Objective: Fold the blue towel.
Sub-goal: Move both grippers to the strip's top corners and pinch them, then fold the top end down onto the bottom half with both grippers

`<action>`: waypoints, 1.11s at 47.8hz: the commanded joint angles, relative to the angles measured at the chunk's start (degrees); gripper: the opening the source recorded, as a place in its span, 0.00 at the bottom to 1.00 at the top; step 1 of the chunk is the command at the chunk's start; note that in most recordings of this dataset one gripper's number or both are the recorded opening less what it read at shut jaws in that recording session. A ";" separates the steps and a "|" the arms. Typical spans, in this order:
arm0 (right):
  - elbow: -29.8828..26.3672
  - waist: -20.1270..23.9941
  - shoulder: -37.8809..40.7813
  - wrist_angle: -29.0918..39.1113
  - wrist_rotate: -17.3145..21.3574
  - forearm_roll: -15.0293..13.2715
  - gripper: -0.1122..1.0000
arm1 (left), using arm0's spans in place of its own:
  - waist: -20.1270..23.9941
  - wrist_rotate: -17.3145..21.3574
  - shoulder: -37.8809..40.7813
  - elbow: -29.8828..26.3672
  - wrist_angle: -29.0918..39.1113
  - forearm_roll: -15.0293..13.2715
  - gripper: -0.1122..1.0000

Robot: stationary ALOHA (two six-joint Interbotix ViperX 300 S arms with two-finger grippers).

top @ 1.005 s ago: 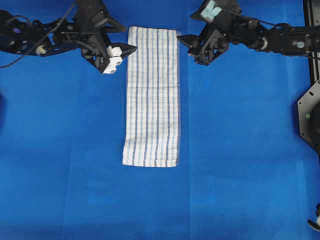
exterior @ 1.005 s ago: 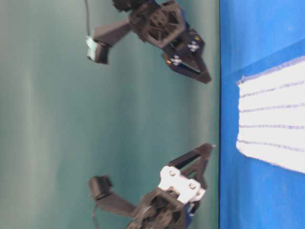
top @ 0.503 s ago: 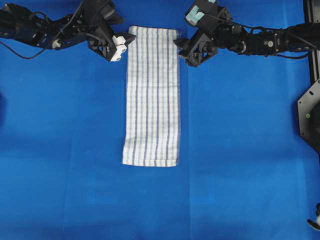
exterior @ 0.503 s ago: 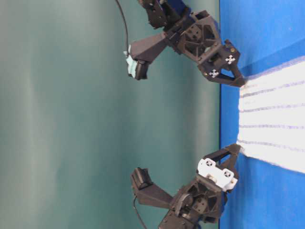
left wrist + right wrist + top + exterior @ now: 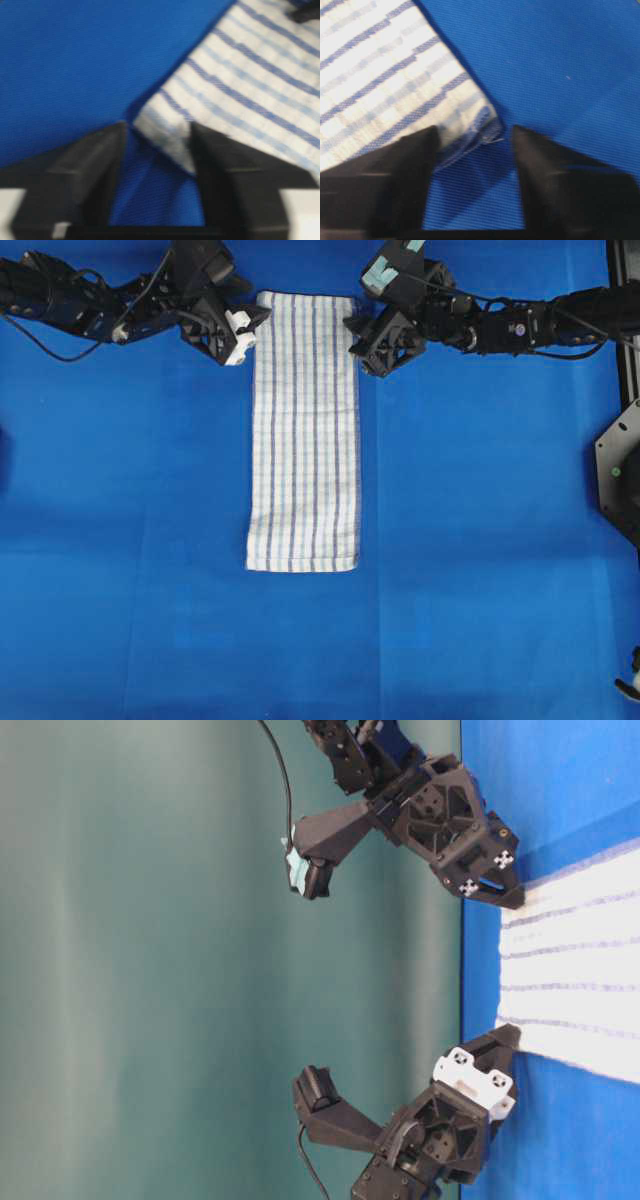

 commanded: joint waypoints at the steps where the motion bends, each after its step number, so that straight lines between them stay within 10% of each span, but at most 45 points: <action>1: -0.70 -0.18 -0.53 -0.18 -0.18 0.18 0.52 | -0.79 0.18 -0.62 -0.88 -0.53 0.26 0.39; 11: -0.53 0.53 -0.53 0.00 -0.18 0.18 0.14 | -2.29 2.02 0.00 -0.88 -2.20 0.26 0.14; 53: 0.35 1.41 -6.24 0.00 -0.09 0.18 0.14 | -1.49 8.09 -8.61 -0.44 1.58 0.18 0.14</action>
